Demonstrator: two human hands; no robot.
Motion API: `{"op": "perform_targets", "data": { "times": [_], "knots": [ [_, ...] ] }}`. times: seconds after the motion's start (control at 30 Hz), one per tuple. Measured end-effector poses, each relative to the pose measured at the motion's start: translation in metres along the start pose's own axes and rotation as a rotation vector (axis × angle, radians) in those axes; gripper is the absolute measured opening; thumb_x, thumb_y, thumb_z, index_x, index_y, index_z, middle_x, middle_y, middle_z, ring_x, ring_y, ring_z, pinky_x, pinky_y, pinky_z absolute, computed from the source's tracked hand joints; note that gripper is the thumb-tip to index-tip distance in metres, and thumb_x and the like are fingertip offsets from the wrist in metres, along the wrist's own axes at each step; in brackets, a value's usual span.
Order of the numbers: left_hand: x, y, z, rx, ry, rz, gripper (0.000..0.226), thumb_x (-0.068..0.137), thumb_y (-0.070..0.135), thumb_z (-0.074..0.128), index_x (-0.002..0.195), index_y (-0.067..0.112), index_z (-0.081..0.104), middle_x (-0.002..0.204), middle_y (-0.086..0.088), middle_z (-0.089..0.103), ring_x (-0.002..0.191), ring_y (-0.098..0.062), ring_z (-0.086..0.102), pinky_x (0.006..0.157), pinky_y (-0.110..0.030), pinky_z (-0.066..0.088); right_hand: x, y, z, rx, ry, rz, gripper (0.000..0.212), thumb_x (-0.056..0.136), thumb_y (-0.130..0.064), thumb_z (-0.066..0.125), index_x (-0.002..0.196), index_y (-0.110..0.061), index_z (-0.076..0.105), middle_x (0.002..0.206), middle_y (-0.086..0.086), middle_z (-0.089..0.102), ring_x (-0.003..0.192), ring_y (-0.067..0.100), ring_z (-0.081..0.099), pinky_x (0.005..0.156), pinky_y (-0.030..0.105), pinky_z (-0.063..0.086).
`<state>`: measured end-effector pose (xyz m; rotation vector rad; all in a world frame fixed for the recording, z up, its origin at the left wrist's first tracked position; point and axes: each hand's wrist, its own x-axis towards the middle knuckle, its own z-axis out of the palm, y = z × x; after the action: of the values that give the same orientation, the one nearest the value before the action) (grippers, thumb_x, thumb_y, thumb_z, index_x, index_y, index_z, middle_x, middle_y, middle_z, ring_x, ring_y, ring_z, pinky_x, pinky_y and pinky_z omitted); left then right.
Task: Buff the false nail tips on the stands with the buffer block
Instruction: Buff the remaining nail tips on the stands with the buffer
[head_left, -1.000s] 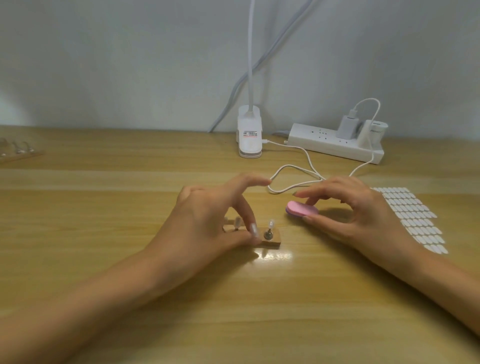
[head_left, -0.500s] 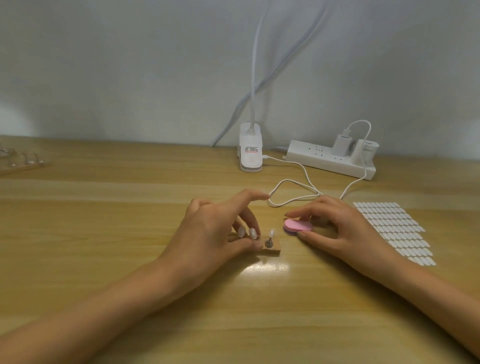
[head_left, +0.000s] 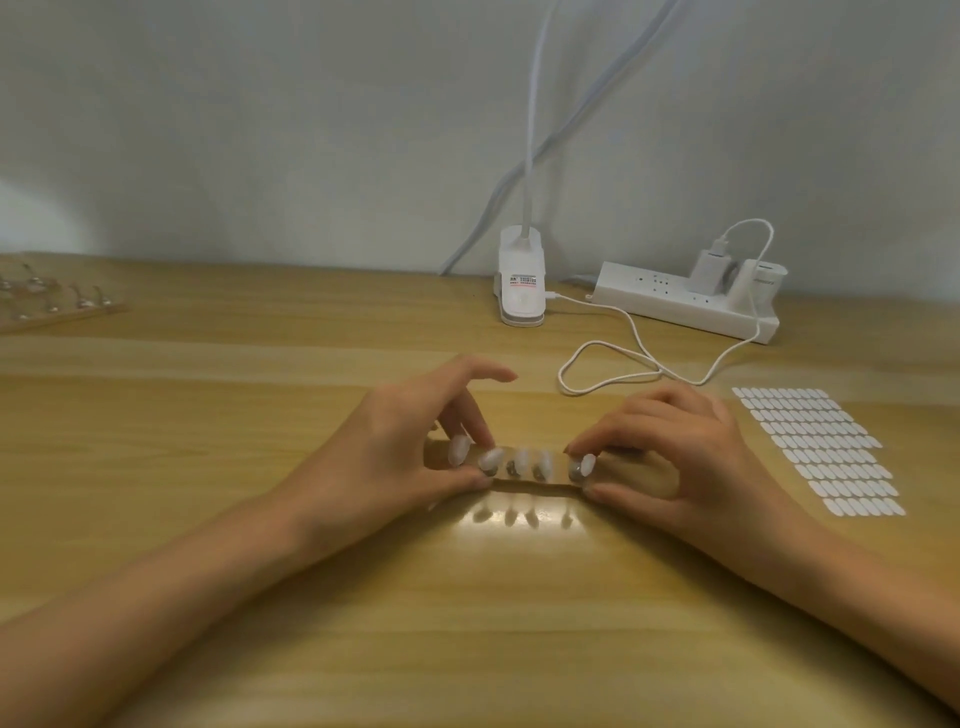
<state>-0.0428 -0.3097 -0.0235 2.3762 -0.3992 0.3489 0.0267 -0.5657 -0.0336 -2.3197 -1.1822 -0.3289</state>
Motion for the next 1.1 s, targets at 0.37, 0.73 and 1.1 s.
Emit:
{"op": "perform_targets", "data": {
  "times": [0.37,0.73,1.1],
  "knots": [
    [-0.002,0.002,0.006,-0.150,0.050,-0.027,0.068,0.073,0.015,0.087,0.129,0.034,0.054,0.093,0.013,0.069,0.090,-0.014,0.066,0.080,-0.012,0.050,-0.001,0.003,0.000,0.013,0.048,-0.013,0.026,0.081,-0.052,0.068,0.096,-0.033,0.075,0.097,-0.027,0.066,0.104,0.002,0.054,0.096,0.049,0.037],
    [0.001,0.005,0.010,-0.227,0.033,-0.050,0.057,0.080,0.014,0.081,0.126,0.033,0.052,0.086,0.015,0.074,0.093,-0.002,0.069,0.088,-0.011,0.048,0.001,0.006,0.001,0.104,0.005,0.012,0.032,0.080,-0.052,0.062,0.097,-0.031,0.078,0.102,-0.023,0.066,0.104,0.012,0.060,0.094,0.056,0.043],
    [0.002,0.002,0.014,-0.271,0.041,-0.108,0.050,0.077,0.015,0.084,0.115,0.034,0.058,0.081,0.011,0.072,0.081,-0.009,0.069,0.078,-0.017,0.052,0.000,0.009,0.003,0.053,0.033,0.035,0.021,0.082,-0.055,0.074,0.094,-0.038,0.077,0.097,-0.027,0.065,0.101,0.007,0.055,0.088,0.044,0.036]
  ]
}}
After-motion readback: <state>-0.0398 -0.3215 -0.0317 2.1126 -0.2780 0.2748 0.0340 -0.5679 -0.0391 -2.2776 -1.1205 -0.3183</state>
